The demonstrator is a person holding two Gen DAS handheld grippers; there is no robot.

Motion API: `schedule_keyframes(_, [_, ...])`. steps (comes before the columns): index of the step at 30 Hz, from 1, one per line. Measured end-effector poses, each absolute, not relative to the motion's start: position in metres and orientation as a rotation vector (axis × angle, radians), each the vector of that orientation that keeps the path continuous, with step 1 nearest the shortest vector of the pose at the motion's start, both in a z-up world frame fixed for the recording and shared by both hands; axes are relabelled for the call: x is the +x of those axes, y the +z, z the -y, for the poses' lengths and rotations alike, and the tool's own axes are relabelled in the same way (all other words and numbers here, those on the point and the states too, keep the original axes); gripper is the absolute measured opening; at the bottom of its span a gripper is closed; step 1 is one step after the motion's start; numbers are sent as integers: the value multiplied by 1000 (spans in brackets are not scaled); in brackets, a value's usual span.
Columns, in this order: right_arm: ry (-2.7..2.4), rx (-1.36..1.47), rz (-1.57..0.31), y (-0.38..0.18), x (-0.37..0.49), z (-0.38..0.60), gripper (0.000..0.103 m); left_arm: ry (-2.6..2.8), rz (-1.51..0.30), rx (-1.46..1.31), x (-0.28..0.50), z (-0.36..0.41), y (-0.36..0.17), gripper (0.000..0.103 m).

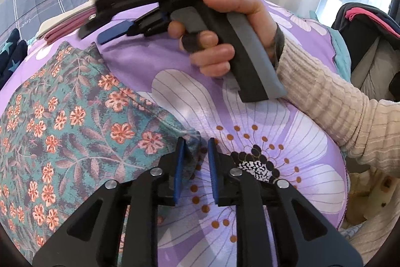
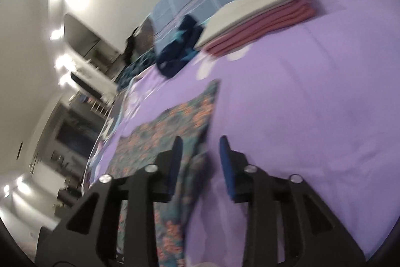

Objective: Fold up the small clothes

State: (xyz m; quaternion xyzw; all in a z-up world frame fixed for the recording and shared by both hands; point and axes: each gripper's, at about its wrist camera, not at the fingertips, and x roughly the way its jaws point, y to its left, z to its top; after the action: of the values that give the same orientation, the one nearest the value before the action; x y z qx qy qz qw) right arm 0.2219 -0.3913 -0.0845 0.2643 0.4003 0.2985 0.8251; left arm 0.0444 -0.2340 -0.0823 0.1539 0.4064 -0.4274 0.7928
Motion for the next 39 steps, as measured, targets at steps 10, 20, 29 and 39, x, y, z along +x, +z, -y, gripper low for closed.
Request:
schedule_keyframes(10, [469,483,-897,-102,238,391,0,-970,-843,320,35,238,-83,35])
schedule_keyframes(20, [475,516,-885,-100,234,393,2,-836,-715,263,1,166,-47,56])
schedule_keyframes(29, [269,360,-908,-59,183,378,35,-316,-686,-4,-22,-61,-37,65])
schedule_keyframes(39, [496,-213,-613,23,68,161,44,-46,-632,-196,-59,-190,-52,47])
